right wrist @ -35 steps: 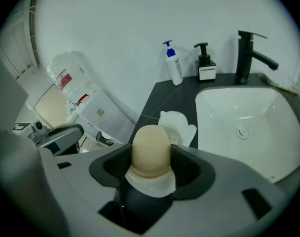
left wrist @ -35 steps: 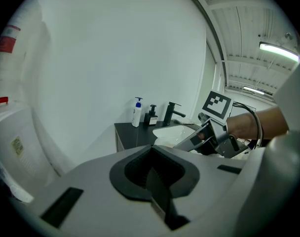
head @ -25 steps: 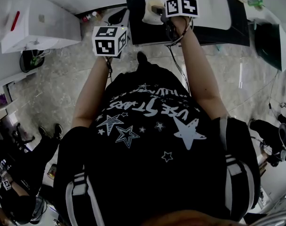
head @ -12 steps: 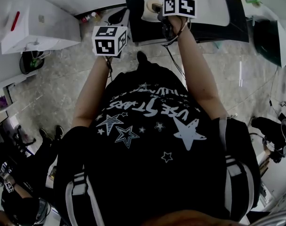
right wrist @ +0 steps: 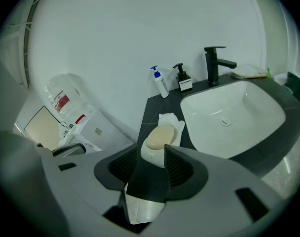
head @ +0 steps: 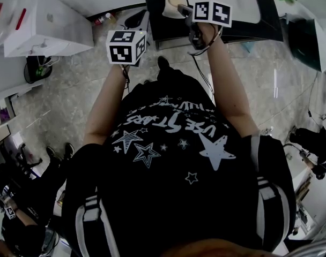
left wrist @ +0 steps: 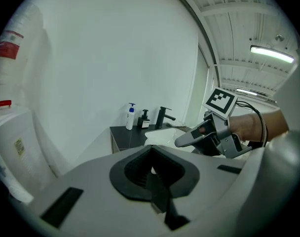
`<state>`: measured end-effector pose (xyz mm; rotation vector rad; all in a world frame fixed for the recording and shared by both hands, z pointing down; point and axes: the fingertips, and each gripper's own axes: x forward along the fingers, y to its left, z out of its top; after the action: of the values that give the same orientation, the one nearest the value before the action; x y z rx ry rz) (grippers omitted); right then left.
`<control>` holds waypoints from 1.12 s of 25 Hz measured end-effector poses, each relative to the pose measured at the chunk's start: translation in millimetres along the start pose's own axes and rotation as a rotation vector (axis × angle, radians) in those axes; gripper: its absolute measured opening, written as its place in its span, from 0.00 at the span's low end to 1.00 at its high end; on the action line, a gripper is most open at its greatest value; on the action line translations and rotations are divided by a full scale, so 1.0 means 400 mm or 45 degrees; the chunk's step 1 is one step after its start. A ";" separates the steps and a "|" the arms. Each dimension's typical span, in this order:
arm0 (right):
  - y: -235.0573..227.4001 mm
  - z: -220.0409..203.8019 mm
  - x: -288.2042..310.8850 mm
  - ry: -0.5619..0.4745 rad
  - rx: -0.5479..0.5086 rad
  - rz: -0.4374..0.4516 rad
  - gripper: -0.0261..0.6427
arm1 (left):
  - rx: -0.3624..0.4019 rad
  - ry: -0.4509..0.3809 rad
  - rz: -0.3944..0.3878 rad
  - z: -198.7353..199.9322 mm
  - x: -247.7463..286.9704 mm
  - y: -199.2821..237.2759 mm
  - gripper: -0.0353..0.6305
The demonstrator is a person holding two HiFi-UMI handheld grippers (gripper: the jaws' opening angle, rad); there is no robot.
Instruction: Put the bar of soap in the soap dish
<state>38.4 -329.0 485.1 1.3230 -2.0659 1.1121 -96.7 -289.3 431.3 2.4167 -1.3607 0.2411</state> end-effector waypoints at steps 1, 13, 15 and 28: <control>0.003 -0.016 -0.009 0.000 0.003 -0.002 0.30 | 0.000 0.000 -0.006 -0.005 -0.012 -0.009 0.07; 0.058 -0.206 -0.109 -0.020 0.006 -0.045 0.10 | -0.056 0.049 -0.070 -0.146 -0.144 -0.093 0.07; 0.061 -0.218 -0.123 -0.027 -0.001 -0.037 0.10 | -0.045 0.045 -0.076 -0.147 -0.153 -0.110 0.07; 0.059 -0.279 -0.273 -0.093 -0.133 0.133 0.05 | -0.077 -0.057 0.043 -0.127 -0.218 -0.263 0.07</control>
<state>59.9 -174.2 461.9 1.2352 -2.2366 0.9973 -51.4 -150.9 427.4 2.3645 -1.4090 0.1533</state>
